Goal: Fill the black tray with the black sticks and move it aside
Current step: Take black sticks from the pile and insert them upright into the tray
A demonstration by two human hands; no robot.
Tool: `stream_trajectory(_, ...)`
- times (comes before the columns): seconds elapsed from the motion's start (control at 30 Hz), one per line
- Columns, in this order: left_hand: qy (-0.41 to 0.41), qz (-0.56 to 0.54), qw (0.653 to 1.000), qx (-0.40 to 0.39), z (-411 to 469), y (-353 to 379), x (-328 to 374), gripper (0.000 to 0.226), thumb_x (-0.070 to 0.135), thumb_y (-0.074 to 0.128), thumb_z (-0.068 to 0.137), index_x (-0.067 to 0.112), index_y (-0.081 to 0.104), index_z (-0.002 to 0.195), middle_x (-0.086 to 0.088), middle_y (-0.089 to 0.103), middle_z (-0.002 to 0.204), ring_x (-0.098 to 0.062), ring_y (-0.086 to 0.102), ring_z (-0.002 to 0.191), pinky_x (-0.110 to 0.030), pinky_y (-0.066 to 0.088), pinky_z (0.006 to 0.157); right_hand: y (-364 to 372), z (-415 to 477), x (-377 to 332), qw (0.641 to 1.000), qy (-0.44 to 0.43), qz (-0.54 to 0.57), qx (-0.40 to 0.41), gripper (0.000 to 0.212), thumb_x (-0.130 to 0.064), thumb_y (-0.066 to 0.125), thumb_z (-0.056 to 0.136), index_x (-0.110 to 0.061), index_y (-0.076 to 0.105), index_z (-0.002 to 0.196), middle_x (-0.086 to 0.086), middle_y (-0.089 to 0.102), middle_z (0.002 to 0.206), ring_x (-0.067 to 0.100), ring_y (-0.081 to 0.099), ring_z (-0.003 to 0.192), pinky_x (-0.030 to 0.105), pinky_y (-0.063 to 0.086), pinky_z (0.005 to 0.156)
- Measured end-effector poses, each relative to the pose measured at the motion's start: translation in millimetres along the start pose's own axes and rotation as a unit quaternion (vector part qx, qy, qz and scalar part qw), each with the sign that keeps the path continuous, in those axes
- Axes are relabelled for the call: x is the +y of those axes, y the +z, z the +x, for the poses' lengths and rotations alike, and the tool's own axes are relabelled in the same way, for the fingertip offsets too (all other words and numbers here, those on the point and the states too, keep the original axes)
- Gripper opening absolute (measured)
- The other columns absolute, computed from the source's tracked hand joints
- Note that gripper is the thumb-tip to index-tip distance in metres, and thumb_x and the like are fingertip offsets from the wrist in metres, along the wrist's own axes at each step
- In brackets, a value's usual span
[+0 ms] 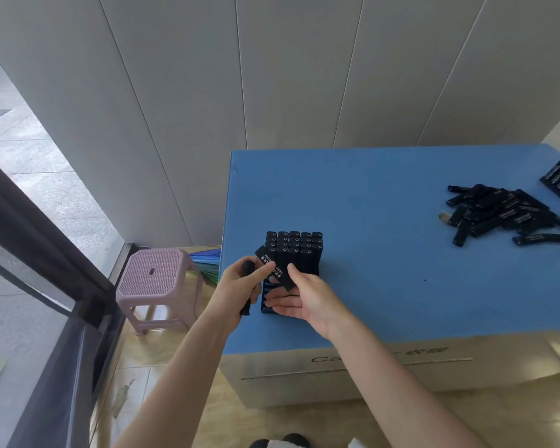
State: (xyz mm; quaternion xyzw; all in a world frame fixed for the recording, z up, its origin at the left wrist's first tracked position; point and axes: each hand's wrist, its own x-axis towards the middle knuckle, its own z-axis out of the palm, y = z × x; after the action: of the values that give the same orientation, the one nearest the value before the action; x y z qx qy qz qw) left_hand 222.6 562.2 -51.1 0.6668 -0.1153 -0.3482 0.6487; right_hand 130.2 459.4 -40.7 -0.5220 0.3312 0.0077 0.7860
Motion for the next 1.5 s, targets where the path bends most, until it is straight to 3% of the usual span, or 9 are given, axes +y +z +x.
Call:
stream_trajectory(0.13, -0.011, 0.026, 0.999, -0.026, 1.7, -0.7, -1.8, 0.015, 0.02, 0.063, 0.088, 0.009, 0.055, 0.082, 0.0, 0.04, 0.048, -0.01, 0.03, 0.04, -0.021, 0.025, 0.044, -10.0, 2.1, -4.1, 0.999, 0.014, 0.035, 0.018, 0.022, -0.028, 0.048, 0.096, -0.009, 0.06, 0.1, 0.002, 0.055, 0.072, 0.011, 0.057, 0.062, 0.018, 0.05, 0.054)
stream_trajectory(0.27, -0.052, 0.0, 0.999, 0.008, 6.6, -6.7, -3.1, 0.009, 0.01, 0.053, 0.092, 0.005, 0.06, 0.096, -0.003, 0.054, 0.071, -0.008, 0.033, 0.038, -0.018, 0.028, 0.04, -34.3, 1.1, -9.7, 0.992, -0.096, -0.051, 0.07, 0.006, -0.01, 0.056, 0.091, -0.013, 0.062, 0.091, 0.001, 0.056, 0.08, 0.009, 0.057, 0.065, 0.013, 0.051, 0.06)
stream_trajectory(0.47, -0.085, -0.09, 0.992, 0.028, 13.2, -14.5, 4.1, 0.015, 0.01, 0.048, 0.093, 0.009, 0.05, 0.078, -0.003, 0.043, 0.064, -0.008, 0.033, 0.034, -0.017, 0.029, 0.036, -73.5, -8.6, -30.8, 0.886, -0.272, -0.303, 0.22, 0.018, -0.012, 0.073, 0.077, -0.022, 0.059, 0.082, -0.009, 0.064, 0.079, -0.001, 0.059, 0.062, 0.007, 0.044, 0.064)
stream_trajectory(0.57, -0.095, -0.117, 0.988, 0.027, 14.8, -13.0, 6.1, 0.014, 0.011, 0.043, 0.094, 0.008, 0.052, 0.084, -0.002, 0.041, 0.062, -0.009, 0.033, 0.037, -0.018, 0.028, 0.038, -81.0, -2.2, -34.3, 0.846, -0.302, -0.378, 0.223, 0.013, -0.011, 0.07, 0.08, -0.021, 0.064, 0.084, -0.009, 0.066, 0.078, -0.001, 0.062, 0.066, 0.005, 0.045, 0.067)
stream_trajectory(0.77, -0.096, -0.11, 0.989, 0.002, 15.2, -9.6, 6.7, 0.017, 0.016, 0.043, 0.096, 0.007, 0.058, 0.094, -0.002, 0.043, 0.062, -0.011, 0.034, 0.042, -0.02, 0.028, 0.043, -75.5, 15.1, -25.1, 0.792, -0.339, -0.466, 0.203, 0.014, -0.011, 0.068, 0.081, -0.014, 0.071, 0.095, -0.008, 0.062, 0.085, 0.013, 0.063, 0.072, 0.024, 0.051, 0.076)
stream_trajectory(0.93, -0.086, -0.098, 0.991, -0.009, 14.4, -9.2, 5.6, 0.02, 0.019, 0.044, 0.097, 0.009, 0.062, 0.099, -0.001, 0.047, 0.062, -0.01, 0.037, 0.043, -0.019, 0.031, 0.044, -73.4, 23.5, -19.5, 0.784, -0.336, -0.476, 0.214, 0.017, -0.014, 0.07, 0.081, -0.015, 0.068, 0.097, -0.005, 0.07, 0.094, 0.009, 0.061, 0.07, 0.023, 0.05, 0.078)
stream_trajectory(1.17, -0.082, -0.108, 0.991, -0.007, 15.7, -8.8, 6.3, 0.021, 0.02, 0.045, 0.097, 0.009, 0.063, 0.101, -0.002, 0.049, 0.066, -0.009, 0.04, 0.045, -0.02, 0.034, 0.048, -72.2, 26.6, -28.8, 0.76, -0.344, -0.529, 0.158, 0.008, -0.014, 0.071, 0.079, -0.011, 0.07, 0.086, -0.003, 0.069, 0.085, 0.016, 0.064, 0.074, 0.037, 0.052, 0.077)
stream_trajectory(1.4, -0.078, -0.096, 0.992, 0.002, 15.3, -5.9, 10.8, 0.021, 0.021, 0.05, 0.095, 0.01, 0.066, 0.1, -0.002, 0.041, 0.075, -0.013, 0.04, 0.058, -0.024, 0.038, 0.057, -62.7, 25.4, -20.0, 0.71, -0.357, -0.562, 0.228, 0.013, -0.025, 0.065, 0.085, -0.022, 0.072, 0.096, -0.01, 0.059, 0.099, 0.009, 0.056, 0.088, 0.025, 0.041, 0.061)
stream_trajectory(1.5, -0.073, -0.069, 0.995, 0.007, 12.7, -5.7, 12.3, 0.022, 0.025, 0.05, 0.095, 0.013, 0.069, 0.099, -0.003, 0.041, 0.076, -0.014, 0.04, 0.063, -0.026, 0.037, 0.062, -47.1, 18.6, -10.2, 0.778, -0.389, -0.439, 0.225, 0.014, -0.02, 0.063, 0.085, -0.022, 0.07, 0.097, -0.01, 0.057, 0.097, 0.004, 0.054, 0.079, 0.016, 0.042, 0.064)
